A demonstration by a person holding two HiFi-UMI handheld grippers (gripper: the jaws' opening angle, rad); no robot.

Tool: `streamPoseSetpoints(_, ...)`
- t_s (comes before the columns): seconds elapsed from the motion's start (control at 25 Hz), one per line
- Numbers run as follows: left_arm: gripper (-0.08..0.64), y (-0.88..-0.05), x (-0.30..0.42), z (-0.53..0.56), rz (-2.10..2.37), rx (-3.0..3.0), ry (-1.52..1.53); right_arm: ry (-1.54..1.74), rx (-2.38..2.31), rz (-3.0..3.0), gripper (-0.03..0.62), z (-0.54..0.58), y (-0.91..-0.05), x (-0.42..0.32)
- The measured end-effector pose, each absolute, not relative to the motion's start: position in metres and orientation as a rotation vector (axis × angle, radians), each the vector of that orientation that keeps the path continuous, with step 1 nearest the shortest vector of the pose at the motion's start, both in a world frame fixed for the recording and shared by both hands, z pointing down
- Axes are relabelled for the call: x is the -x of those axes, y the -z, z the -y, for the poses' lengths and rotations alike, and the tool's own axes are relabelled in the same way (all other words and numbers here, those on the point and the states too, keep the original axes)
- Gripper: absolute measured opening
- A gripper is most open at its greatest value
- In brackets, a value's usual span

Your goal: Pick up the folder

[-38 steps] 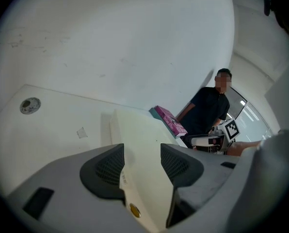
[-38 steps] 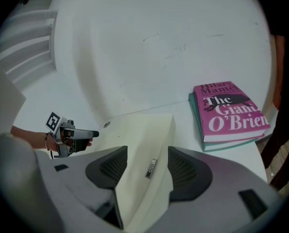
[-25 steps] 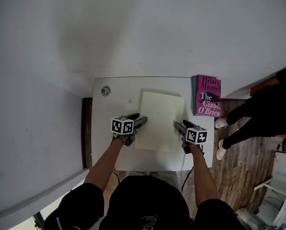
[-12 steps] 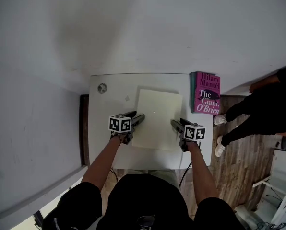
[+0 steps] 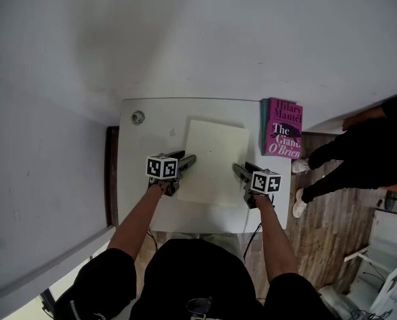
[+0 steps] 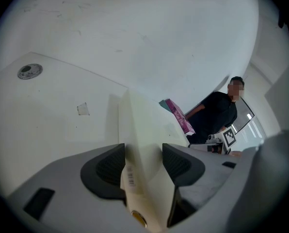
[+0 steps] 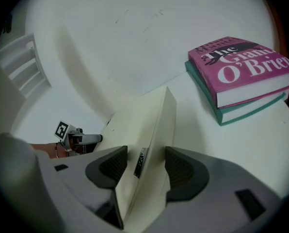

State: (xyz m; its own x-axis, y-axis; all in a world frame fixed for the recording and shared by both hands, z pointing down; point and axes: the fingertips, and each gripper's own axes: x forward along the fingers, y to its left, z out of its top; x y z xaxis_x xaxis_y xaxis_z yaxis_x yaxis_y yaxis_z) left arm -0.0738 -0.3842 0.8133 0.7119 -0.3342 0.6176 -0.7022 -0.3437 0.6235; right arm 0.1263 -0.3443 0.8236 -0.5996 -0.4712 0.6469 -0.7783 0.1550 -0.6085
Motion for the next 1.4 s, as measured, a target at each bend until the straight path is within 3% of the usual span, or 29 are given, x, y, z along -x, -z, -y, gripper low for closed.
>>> streamPoseSetpoints(1.4,0.244,-0.8092,0.0717,0.3856,0.781,-1.945,-0.450,-1.425,-1.202,2.144,0.252,0.3452,-0.8207,-0.1275)
